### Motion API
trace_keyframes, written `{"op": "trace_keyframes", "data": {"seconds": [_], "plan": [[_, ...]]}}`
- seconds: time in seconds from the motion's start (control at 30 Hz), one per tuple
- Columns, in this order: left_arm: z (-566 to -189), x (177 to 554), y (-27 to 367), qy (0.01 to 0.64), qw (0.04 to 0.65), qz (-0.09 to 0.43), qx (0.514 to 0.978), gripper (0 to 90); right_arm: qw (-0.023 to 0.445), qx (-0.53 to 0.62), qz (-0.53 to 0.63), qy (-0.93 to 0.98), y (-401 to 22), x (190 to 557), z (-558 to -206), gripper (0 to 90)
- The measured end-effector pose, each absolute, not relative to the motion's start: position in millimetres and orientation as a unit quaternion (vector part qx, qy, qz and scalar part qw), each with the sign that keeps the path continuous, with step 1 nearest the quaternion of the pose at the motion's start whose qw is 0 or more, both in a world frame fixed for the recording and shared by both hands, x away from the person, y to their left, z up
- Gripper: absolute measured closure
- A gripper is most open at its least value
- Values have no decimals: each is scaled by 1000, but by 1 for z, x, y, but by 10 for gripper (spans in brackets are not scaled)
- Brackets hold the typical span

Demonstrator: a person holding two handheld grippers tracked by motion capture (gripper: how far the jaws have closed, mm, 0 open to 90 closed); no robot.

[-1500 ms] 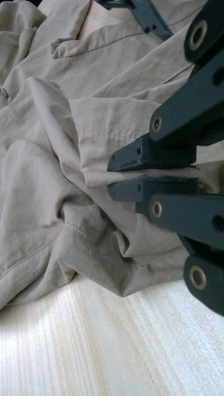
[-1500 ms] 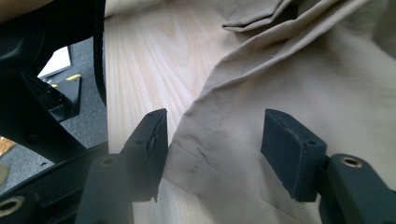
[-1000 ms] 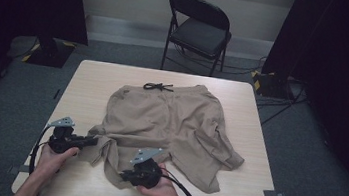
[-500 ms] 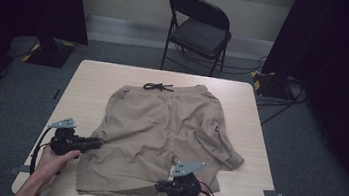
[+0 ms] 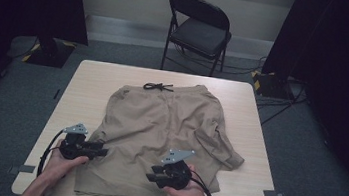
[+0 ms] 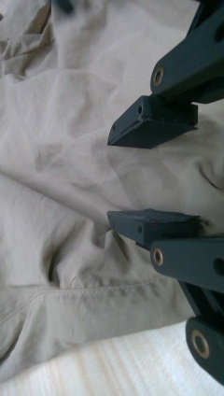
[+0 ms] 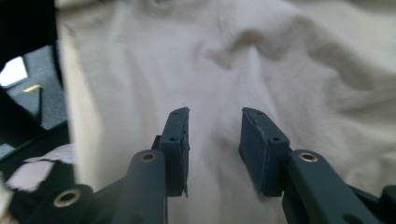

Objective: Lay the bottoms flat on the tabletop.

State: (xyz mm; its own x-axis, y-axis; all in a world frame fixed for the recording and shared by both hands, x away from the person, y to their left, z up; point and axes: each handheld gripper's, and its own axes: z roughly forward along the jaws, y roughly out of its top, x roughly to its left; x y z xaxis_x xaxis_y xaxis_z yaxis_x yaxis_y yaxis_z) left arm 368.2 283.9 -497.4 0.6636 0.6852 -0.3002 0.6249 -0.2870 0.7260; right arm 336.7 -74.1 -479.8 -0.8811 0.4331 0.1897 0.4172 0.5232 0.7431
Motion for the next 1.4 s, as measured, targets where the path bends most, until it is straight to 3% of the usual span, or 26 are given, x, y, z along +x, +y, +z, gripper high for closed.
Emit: {"op": "trace_keyframes", "data": {"seconds": [0.3, 0.57, 0.73, 1.0, 1.4], "plan": [[-494, 358, 279, 383, 428, -11, 819, 581, 2, 237, 413, 879, -74, 328, -494, 659], [-489, 381, 284, 423, 459, 32, 781, 560, -24, 217, 411, 885, -82, 295, -494, 718], [-498, 386, 281, 429, 440, 50, 787, 571, -33, 211, 409, 887, -82, 292, -493, 689], [-496, 372, 288, 420, 416, 81, 803, 582, 7, 259, 442, 859, -107, 314, -475, 604], [-495, 373, 303, 418, 402, 108, 807, 633, 87, 375, 443, 810, -199, 335, -464, 527]]}}
